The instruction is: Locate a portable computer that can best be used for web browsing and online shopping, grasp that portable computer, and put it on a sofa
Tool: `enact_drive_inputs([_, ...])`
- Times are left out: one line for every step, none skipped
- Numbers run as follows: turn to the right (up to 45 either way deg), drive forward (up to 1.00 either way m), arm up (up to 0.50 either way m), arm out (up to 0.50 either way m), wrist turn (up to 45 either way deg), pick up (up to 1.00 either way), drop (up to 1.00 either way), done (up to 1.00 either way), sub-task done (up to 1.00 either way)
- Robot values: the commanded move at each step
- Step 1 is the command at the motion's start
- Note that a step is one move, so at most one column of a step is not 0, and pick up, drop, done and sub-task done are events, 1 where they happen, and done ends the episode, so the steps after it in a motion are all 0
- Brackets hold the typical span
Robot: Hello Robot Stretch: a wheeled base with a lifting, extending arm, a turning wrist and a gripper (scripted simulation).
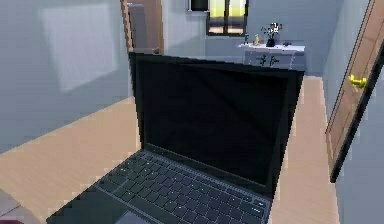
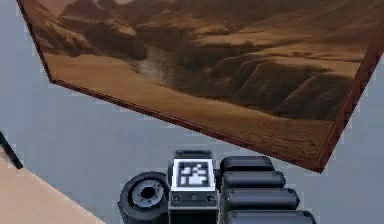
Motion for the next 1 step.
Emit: enact_drive_inputs([12.0, 0.00, 0.00, 0.00, 0.0, 0.00, 0.00, 0.00, 0.00])
